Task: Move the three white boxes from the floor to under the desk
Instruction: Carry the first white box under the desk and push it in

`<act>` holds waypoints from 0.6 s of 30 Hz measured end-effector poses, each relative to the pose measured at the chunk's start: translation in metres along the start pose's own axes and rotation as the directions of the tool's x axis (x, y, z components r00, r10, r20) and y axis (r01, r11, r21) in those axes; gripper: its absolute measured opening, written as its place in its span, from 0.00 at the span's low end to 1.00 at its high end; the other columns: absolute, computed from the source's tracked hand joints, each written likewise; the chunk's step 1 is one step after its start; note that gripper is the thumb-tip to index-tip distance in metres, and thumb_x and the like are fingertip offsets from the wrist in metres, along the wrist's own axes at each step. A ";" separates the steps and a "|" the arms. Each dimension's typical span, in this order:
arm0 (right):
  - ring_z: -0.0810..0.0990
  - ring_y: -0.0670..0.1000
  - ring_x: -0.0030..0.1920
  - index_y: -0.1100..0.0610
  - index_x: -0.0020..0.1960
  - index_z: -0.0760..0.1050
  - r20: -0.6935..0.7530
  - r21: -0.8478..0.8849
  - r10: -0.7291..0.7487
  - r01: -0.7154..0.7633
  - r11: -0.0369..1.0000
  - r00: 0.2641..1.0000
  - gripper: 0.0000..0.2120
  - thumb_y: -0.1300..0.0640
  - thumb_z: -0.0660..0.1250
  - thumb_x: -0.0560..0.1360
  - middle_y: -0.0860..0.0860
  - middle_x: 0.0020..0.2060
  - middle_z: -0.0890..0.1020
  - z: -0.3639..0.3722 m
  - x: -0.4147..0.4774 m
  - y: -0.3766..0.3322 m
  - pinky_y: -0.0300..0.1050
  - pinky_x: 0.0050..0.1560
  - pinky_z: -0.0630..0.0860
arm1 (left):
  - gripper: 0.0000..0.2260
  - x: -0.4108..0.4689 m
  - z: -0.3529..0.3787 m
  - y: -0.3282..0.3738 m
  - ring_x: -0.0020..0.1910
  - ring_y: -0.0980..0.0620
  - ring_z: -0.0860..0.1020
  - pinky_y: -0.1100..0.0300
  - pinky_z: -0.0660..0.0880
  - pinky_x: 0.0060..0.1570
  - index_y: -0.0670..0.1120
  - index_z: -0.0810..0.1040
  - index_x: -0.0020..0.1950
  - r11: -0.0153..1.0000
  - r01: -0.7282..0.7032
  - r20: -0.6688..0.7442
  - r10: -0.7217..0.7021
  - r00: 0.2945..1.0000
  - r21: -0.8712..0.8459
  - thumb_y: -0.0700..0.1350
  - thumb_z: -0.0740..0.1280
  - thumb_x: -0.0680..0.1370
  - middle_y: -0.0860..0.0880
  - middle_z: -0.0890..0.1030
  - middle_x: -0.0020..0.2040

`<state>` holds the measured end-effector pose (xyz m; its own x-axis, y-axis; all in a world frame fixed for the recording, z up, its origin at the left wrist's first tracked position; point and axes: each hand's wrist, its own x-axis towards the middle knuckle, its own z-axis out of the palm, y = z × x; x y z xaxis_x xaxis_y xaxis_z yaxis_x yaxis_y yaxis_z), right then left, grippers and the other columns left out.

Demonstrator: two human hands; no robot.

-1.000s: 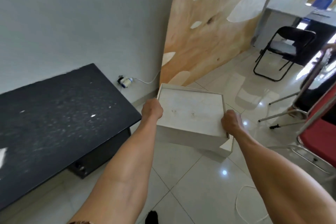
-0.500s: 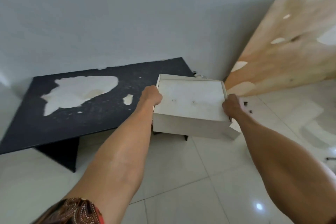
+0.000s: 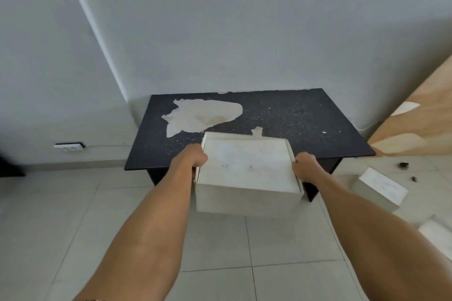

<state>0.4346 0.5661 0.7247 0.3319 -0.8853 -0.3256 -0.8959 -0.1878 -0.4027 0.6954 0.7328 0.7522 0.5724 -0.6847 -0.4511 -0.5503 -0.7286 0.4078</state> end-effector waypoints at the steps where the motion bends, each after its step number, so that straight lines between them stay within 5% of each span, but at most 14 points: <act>1: 0.74 0.54 0.37 0.64 0.41 0.72 0.035 -0.001 0.001 -0.001 1.000 0.999 0.09 0.63 0.58 0.78 0.54 0.38 0.74 0.011 0.000 -0.001 0.46 0.42 0.70 | 0.16 0.000 0.003 -0.013 0.49 0.42 0.81 0.48 0.81 0.53 0.37 0.73 0.60 1.000 0.022 0.015 -0.022 1.000 0.008 0.36 0.56 0.74 0.40 0.78 0.55; 4: 0.76 0.55 0.37 0.57 0.30 0.67 0.095 -0.030 -0.050 0.054 0.998 0.994 0.16 0.63 0.59 0.77 0.55 0.37 0.77 0.050 0.005 0.003 0.45 0.40 0.72 | 0.15 0.010 0.025 -0.051 0.52 0.41 0.80 0.48 0.80 0.55 0.37 0.73 0.59 0.997 0.077 0.059 -0.077 0.995 -0.002 0.35 0.56 0.75 0.40 0.77 0.56; 9: 0.80 0.50 0.30 0.60 0.30 0.68 0.210 -0.004 -0.054 0.056 0.998 0.976 0.16 0.67 0.57 0.76 0.53 0.30 0.79 0.121 0.024 0.019 0.36 0.26 0.76 | 0.10 0.041 0.081 -0.095 0.42 0.47 0.77 0.54 0.78 0.48 0.38 0.74 0.54 0.990 0.134 0.049 -0.133 0.990 -0.030 0.35 0.56 0.76 0.41 0.78 0.51; 13: 0.84 0.61 0.42 0.61 0.33 0.69 0.204 0.060 -0.064 0.053 0.997 0.977 0.13 0.68 0.56 0.76 0.63 0.44 0.82 0.190 0.054 0.030 0.51 0.39 0.83 | 0.10 0.080 0.143 -0.140 0.46 0.47 0.77 0.56 0.77 0.52 0.39 0.74 0.57 0.986 0.165 0.035 -0.163 0.986 -0.041 0.36 0.57 0.79 0.43 0.75 0.49; 18: 0.81 0.61 0.40 0.57 0.29 0.64 0.184 0.042 -0.124 0.119 0.992 0.975 0.16 0.66 0.56 0.74 0.59 0.38 0.79 0.301 0.106 0.041 0.56 0.45 0.83 | 0.15 0.144 0.220 -0.206 0.51 0.45 0.76 0.57 0.75 0.52 0.38 0.72 0.64 0.977 0.195 0.029 -0.193 0.981 -0.087 0.36 0.56 0.79 0.41 0.75 0.58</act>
<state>0.5224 0.5928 0.4162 0.4894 -0.7615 -0.4250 -0.8371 -0.2736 -0.4737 0.7573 0.7875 0.4283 0.6498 -0.5305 -0.5444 -0.3735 -0.8466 0.3793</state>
